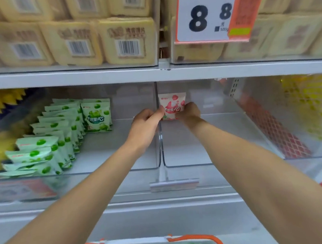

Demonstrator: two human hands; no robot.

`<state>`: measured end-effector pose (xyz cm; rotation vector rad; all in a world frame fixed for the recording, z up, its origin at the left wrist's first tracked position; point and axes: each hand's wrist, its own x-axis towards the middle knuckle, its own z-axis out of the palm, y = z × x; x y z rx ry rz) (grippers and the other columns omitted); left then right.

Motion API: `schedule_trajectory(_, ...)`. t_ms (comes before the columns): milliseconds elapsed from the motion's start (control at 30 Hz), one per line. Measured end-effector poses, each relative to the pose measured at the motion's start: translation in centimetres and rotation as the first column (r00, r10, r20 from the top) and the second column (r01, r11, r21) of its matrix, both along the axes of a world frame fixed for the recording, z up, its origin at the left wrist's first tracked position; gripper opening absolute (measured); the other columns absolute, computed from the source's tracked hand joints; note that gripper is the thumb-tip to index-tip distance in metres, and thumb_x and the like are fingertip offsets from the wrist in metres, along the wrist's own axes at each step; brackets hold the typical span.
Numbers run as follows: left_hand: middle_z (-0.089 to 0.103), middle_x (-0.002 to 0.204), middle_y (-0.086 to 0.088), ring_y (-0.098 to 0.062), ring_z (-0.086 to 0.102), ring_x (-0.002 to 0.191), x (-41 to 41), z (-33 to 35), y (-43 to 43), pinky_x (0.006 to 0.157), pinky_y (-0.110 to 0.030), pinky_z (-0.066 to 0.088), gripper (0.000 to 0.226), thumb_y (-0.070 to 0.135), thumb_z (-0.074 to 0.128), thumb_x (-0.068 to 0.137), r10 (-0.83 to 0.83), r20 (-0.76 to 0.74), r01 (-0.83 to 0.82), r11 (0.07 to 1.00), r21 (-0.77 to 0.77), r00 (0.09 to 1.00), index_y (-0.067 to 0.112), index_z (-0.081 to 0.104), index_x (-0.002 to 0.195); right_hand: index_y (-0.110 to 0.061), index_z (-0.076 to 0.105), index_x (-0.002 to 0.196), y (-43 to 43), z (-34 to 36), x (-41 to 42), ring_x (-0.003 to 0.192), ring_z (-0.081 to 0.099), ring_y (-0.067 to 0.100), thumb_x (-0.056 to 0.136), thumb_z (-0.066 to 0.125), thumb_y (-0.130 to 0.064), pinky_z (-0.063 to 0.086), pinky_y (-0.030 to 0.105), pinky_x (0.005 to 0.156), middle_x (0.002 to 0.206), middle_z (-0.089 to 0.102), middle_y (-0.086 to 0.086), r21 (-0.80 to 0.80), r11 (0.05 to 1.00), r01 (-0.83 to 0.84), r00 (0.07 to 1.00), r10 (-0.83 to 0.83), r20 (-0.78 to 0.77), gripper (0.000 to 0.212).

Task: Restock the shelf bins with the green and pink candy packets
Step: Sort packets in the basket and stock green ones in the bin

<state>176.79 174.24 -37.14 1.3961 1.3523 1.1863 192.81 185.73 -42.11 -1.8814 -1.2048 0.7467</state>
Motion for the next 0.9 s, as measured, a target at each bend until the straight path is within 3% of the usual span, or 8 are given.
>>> schedule_trajectory(133, 0.048, 0.087, -0.008, -0.016, 0.045, 0.078, 0.1, 0.2, -0.3, 0.069, -0.032, 0.032, 0.050, 0.043, 0.056, 0.094, -0.002, 0.002, 0.002, 1.000, -0.009, 1.000, -0.006, 0.059, 0.099, -0.006, 0.062, 0.105, 0.0, 0.1, 0.5, 0.090, 0.059, 0.021, 0.084, 0.072, -0.024, 0.042, 0.023, 0.066, 0.099, 0.063, 0.006, 0.012, 1.000, 0.016, 0.998, -0.015, -0.065, 0.029)
schedule_trajectory(200, 0.047, 0.087, -0.009, -0.017, 0.045, 0.078, 0.1, 0.3, -0.4, 0.069, -0.032, 0.033, 0.050, 0.044, 0.056, 0.094, -0.003, 0.002, 0.003, 1.000, -0.012, 1.000, -0.006, 0.059, 0.097, -0.008, 0.060, 0.082, 0.0, 0.1, 0.6, 0.082, 0.055, 0.022, 0.089, 0.066, -0.025, 0.038, 0.023, 0.054, 0.090, 0.060, 0.007, -0.003, 1.000, 0.021, 1.000, -0.021, -0.016, 0.019)
schedule_trajectory(300, 0.050, 0.089, -0.008, -0.017, 0.047, 0.079, 0.0, 0.4, -0.5, 0.069, -0.032, 0.035, 0.049, 0.046, 0.056, 0.094, -0.006, 0.010, 0.006, 1.000, -0.022, 1.000, -0.003, 0.060, 0.099, -0.012, 0.051, 0.062, -0.4, 0.4, 0.5, 0.082, 0.056, 0.024, 0.095, 0.058, -0.028, 0.036, 0.024, 0.057, 0.078, 0.059, 0.005, 0.007, 0.999, 0.042, 0.998, -0.043, 0.052, 0.037)
schedule_trajectory(433, 0.048, 0.093, -0.003, -0.015, 0.047, 0.082, 0.1, 0.6, -0.8, 0.072, -0.032, 0.036, 0.028, 0.049, 0.056, 0.092, -0.017, 0.023, 0.017, 1.000, -0.022, 1.000, 0.021, 0.054, 0.097, -0.006, 0.070, 0.082, -1.0, 1.0, 0.3, 0.091, 0.063, 0.029, 0.098, 0.051, -0.029, 0.042, 0.026, 0.068, 0.091, 0.069, 0.012, 0.062, 0.993, 0.099, 0.995, -0.099, 0.003, 0.034)
schedule_trajectory(567, 0.053, 0.096, -0.003, -0.009, 0.050, 0.075, 0.1, 0.5, -0.9, 0.070, -0.027, 0.041, 0.031, 0.050, 0.055, 0.093, -0.019, 0.046, 0.022, 0.998, -0.053, 0.999, 0.019, 0.054, 0.099, -0.013, 0.049, 0.064, -1.1, 1.3, 0.3, 0.083, 0.053, 0.021, 0.100, 0.049, -0.031, 0.037, 0.024, 0.061, 0.072, 0.054, 0.001, 0.024, 0.990, 0.140, 0.990, -0.140, -0.015, 0.040)
schedule_trajectory(700, 0.052, 0.098, -0.001, -0.004, 0.049, 0.073, 0.1, 0.3, -0.7, 0.069, -0.021, 0.042, 0.031, 0.049, 0.055, 0.094, -0.024, 0.054, 0.027, 0.998, -0.060, 0.998, 0.019, 0.052, 0.100, -0.005, 0.064, 0.090, -1.0, 1.2, 0.4, 0.098, 0.061, 0.025, 0.097, 0.056, -0.033, 0.038, 0.025, 0.071, 0.099, 0.065, 0.010, 0.026, 0.989, 0.145, 0.988, -0.143, -0.054, 0.030)
schedule_trajectory(833, 0.053, 0.092, -0.001, -0.009, 0.050, 0.073, 0.2, 0.4, -0.6, 0.066, -0.023, 0.042, 0.033, 0.050, 0.056, 0.093, -0.013, 0.029, 0.015, 0.997, -0.075, 0.999, 0.017, 0.053, 0.097, -0.018, 0.041, 0.061, -1.3, 1.5, 0.9, 0.080, 0.049, 0.020, 0.095, 0.056, -0.041, 0.036, 0.022, 0.058, 0.069, 0.050, -0.002, 0.036, 0.993, 0.111, 0.994, -0.112, 0.013, 0.043)
schedule_trajectory(900, 0.049, 0.075, 0.000, -0.014, 0.047, 0.067, 0.0, 0.7, -0.9, 0.063, -0.026, 0.039, 0.036, 0.051, 0.059, 0.091, 0.004, 0.025, -0.002, 0.996, -0.093, 1.000, 0.015, 0.052, 0.087, -0.012, 0.053, 0.067, -1.9, 2.2, 1.2, 0.077, 0.048, 0.020, 0.095, 0.057, -0.037, 0.030, 0.021, 0.048, 0.063, 0.045, -0.002, 0.019, 0.996, 0.087, 0.994, -0.088, 0.062, 0.038)
